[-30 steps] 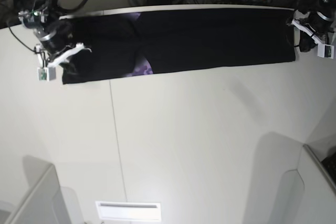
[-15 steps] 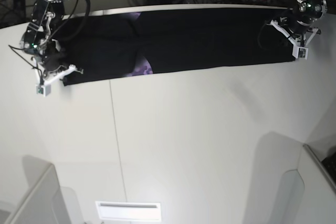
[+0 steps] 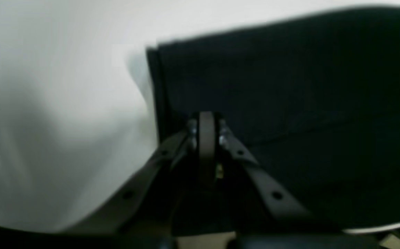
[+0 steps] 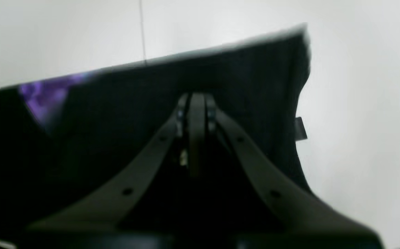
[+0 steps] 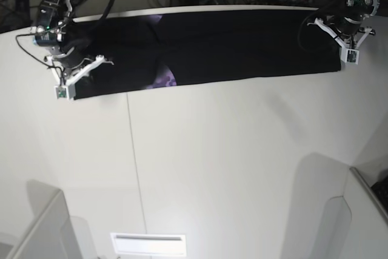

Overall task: Fold the T-shirt properly
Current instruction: 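Move both grippers to the two ends of the black shirt strip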

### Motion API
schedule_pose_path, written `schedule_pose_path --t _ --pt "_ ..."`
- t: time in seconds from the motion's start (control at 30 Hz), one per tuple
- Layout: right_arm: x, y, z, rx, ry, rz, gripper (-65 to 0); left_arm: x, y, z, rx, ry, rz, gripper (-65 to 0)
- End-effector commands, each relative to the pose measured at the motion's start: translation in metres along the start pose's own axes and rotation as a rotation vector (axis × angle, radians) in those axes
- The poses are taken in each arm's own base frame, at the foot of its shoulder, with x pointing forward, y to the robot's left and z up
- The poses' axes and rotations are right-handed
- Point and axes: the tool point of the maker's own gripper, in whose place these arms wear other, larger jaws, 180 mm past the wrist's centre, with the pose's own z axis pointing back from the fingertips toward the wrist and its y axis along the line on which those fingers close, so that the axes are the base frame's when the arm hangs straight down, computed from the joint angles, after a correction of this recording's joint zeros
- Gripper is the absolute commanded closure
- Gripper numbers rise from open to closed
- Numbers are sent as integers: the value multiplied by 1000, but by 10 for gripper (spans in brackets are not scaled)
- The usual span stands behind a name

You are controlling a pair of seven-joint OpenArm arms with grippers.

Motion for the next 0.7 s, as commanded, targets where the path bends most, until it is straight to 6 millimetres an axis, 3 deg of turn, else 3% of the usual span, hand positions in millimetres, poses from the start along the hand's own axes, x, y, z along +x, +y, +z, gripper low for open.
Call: schedule_pose_path --t 0.0,0.2,0.5,0.67 --pt "2 0 -2 8 -18 -12 0 -1 4 -2 2 -3 11 0" --pt "-36 -11 -31 12 71 -70 0 -9 6 -19 -9 27 57 0" --pt "-35 -21 -62 19 102 -120 0 11 -11 -48 -69 7 90 0" --pt "-17 -25 -70 19 77 -118 0 40 -11 -54 -70 -50 95 0"
